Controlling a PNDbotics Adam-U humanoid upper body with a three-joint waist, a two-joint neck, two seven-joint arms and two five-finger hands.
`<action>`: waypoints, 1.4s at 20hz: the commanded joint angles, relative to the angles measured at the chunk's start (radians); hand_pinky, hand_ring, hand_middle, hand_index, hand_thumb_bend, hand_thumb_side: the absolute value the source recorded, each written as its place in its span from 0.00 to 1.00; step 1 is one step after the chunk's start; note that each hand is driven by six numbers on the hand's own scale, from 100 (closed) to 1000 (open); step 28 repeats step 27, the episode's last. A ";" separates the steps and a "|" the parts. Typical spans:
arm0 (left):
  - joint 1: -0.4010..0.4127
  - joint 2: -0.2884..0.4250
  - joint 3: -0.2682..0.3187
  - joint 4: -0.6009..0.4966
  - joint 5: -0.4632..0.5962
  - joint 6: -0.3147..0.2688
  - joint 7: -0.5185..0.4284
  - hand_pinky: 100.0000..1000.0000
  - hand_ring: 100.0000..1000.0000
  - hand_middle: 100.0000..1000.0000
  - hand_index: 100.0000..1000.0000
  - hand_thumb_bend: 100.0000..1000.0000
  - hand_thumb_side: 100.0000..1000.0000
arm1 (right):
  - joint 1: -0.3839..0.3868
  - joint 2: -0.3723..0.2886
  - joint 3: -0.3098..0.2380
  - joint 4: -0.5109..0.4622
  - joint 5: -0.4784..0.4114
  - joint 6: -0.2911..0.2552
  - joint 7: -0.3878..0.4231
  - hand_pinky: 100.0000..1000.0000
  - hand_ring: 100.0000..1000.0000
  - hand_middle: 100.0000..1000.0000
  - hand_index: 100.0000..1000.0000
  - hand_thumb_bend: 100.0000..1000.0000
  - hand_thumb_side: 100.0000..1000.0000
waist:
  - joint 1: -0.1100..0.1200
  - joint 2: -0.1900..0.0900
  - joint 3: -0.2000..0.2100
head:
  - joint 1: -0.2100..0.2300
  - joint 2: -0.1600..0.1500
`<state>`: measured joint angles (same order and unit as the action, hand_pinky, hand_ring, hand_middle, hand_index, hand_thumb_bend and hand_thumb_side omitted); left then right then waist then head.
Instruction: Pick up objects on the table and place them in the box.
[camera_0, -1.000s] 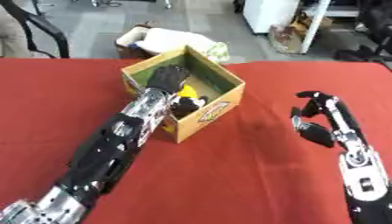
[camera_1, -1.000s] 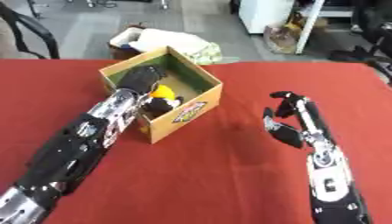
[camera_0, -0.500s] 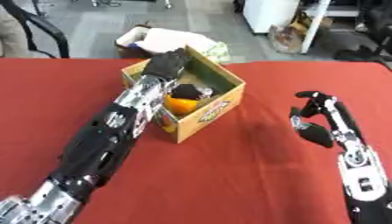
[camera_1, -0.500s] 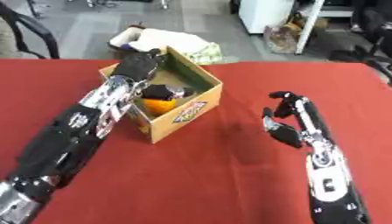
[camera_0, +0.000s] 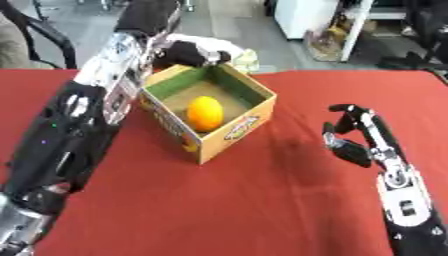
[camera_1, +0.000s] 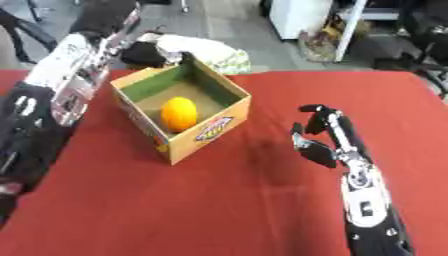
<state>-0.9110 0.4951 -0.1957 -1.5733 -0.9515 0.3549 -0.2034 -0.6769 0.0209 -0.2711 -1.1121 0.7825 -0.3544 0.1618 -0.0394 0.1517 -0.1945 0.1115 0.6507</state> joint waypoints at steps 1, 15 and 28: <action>0.041 0.087 0.052 -0.163 0.133 0.036 0.050 0.79 0.84 0.88 0.93 0.43 0.50 | -0.014 -0.025 -0.005 -0.026 -0.005 0.004 -0.003 0.54 0.53 0.33 0.76 0.00 0.11 | 0.002 -0.019 0.003 | -0.010 0.005; 0.512 0.085 0.161 -0.427 0.723 0.009 0.484 0.61 0.67 0.71 0.82 0.00 0.81 | -0.019 -0.033 -0.010 -0.027 -0.014 0.009 -0.010 0.54 0.53 0.33 0.76 0.00 0.11 | -0.001 -0.014 0.022 | -0.018 0.017; 0.659 0.011 0.167 -0.427 0.850 -0.060 0.583 0.58 0.63 0.69 0.81 0.00 0.90 | -0.020 -0.029 -0.014 -0.030 -0.013 0.013 -0.015 0.54 0.53 0.33 0.76 0.00 0.11 | -0.008 -0.017 0.033 | 0.027 0.091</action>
